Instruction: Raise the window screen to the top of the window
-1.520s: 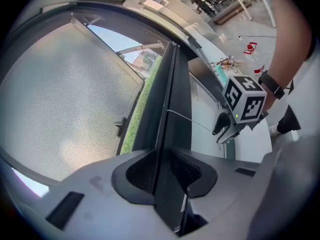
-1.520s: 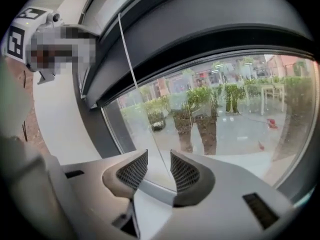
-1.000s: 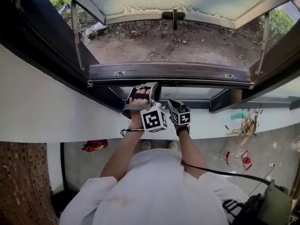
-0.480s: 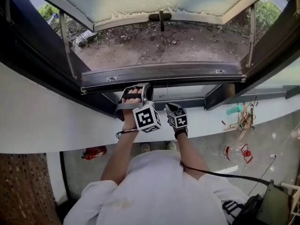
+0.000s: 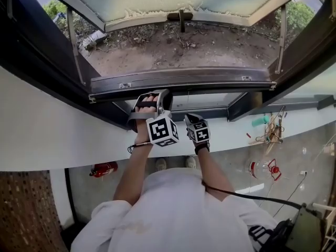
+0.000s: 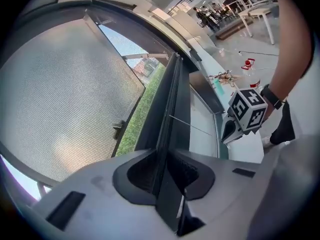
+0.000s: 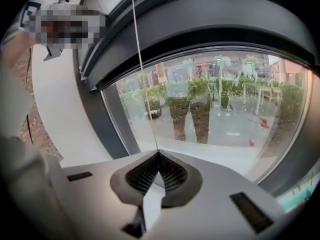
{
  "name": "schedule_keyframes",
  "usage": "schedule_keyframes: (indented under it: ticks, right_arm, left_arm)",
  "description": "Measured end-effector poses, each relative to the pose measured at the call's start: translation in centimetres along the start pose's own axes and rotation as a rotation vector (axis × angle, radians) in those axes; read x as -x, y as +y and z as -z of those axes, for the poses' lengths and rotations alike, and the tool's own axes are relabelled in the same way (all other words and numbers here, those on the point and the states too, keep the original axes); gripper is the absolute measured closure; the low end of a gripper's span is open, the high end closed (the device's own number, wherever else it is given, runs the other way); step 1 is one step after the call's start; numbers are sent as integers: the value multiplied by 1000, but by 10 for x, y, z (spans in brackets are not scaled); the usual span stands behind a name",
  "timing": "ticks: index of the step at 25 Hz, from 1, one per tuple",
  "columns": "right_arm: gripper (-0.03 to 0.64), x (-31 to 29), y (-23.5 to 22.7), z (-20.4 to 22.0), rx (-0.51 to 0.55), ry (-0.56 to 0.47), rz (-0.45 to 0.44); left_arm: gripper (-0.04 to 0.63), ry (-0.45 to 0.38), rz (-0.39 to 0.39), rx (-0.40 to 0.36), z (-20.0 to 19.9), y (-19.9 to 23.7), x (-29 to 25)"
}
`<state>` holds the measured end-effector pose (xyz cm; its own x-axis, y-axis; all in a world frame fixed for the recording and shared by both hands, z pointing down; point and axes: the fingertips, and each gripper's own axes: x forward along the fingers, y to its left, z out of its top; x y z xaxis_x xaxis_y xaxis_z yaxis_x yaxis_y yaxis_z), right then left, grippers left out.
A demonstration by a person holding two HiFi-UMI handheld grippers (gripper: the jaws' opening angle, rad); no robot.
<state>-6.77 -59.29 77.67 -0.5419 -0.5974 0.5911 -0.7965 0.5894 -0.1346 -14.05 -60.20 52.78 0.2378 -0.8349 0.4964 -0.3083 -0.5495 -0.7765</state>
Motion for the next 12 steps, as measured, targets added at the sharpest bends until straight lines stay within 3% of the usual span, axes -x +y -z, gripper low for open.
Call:
schedule_keyframes:
  ticks: [7, 12]
  right_arm:
    - [614, 4, 4, -1, 6, -21, 6]
    - [614, 8, 2, -11, 27, -44, 7]
  left_arm:
    - [545, -27, 0, 8, -1, 2, 4]
    - [545, -53, -49, 24, -6, 16, 10]
